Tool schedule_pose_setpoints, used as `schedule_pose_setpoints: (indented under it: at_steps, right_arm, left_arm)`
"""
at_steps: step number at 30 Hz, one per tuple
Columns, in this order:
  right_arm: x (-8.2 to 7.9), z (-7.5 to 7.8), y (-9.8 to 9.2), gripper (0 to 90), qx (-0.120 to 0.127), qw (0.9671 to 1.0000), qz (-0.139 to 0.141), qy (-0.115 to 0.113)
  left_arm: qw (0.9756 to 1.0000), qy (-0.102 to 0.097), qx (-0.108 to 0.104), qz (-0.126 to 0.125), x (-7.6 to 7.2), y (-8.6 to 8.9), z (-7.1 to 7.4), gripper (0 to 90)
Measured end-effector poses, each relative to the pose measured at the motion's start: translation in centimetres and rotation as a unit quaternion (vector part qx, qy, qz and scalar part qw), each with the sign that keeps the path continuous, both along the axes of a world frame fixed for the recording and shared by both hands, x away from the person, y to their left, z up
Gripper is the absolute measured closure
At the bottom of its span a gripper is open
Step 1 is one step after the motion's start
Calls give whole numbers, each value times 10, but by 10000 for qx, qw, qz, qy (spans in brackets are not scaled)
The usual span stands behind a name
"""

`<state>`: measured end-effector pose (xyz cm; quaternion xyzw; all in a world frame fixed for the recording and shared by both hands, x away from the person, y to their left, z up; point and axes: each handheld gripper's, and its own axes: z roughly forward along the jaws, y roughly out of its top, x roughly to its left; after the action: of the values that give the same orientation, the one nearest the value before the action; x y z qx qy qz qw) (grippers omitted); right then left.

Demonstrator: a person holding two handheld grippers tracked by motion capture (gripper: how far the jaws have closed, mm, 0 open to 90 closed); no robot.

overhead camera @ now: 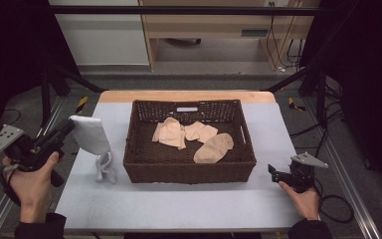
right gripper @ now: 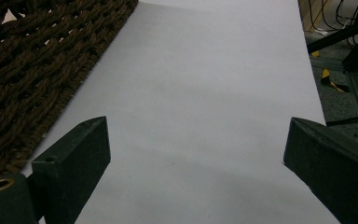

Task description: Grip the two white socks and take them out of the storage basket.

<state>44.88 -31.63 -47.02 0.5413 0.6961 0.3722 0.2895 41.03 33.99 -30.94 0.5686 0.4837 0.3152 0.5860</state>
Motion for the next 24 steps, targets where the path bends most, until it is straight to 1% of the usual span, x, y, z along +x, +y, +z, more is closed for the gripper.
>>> schedule_pose_setpoints:
  at_steps: [1, 2, 4, 7, 8, 9, 12, 13, 14, 15, 16, 17, 18, 20, 21, 22, 23, 24]
  right_arm:
    - [0, 0, 0, 74, -7, 10000, 2, 5]
    - [0, 0, 0, 74, -10, 10000, 6, 22]
    - [0, 0, 0, 74, -6, 10000, 5, 1]
    - [0, 0, 0, 75, -6, 10000, 6, 6]
    - [0, 0, 0, 74, -7, 10000, 6, 6]
    - [0, 0, 0, 75, -2, 10000, 9, 12]
    - [0, 0, 1, 75, -10, 10000, 23, 13]
    - [0, 0, 1, 75, -12, 10000, 26, 24]
    - [0, 0, 1, 75, -8, 10000, 28, 32]
    - [0, 0, 1, 75, -3, 10000, 29, 34]
    - [0, 0, 1, 76, -9, 10000, 24, 41]
    - [0, 0, 1, 76, -22, 10000, 32, 53]
    - [0, -1, 1, 76, -39, 10000, 34, 61]
    - [0, -1, 1, 76, -40, 10000, 36, 60]
    - [0, -1, 1, 76, -40, 10000, 34, 61]
    - [0, -1, 1, 75, -40, 10000, 33, 66]
    - [0, -1, 1, 75, -42, 10000, 34, 68]
    - [0, -1, 1, 75, -42, 10000, 40, 66]
  left_arm:
    - [9999, 110, 41, 29, 2, 1, -7, 842]
    - [9998, 167, 58, 50, 2, 2, -11, 842]
    - [9992, 358, 143, 72, 6, 3, -25, 842]
    - [9969, 742, 235, 69, 16, 1, -51, 841]
    - [9949, 945, 336, 50, 20, 0, -59, 840]
    - [9932, 1078, 421, 76, 24, -1, -66, 839]
    - [9883, 1436, 513, 58, 34, -5, -88, 836]
    - [9863, 1537, 603, 64, 37, -7, -96, 834]
    - [9839, 1641, 711, 72, 40, -9, -103, 831]
    - [9808, 1767, 817, 75, 43, -12, -111, 829]
    - [9791, 1826, 888, 77, 44, -13, -116, 827]
    - [9761, 1935, 992, 62, 46, -16, -122, 826]
    - [9743, 1993, 1050, 58, 47, -17, -126, 824]
    - [9723, 2038, 1143, 49, 48, -20, -131, 814]
    - [9718, 2032, 1192, 64, 49, -21, -132, 802]
    - [9719, 2022, 1205, 95, 49, -21, -133, 775]
    - [9728, 1982, 1194, 143, 49, -21, -133, 726]
    - [9752, 1909, 1113, 163, 48, -21, -134, 646]
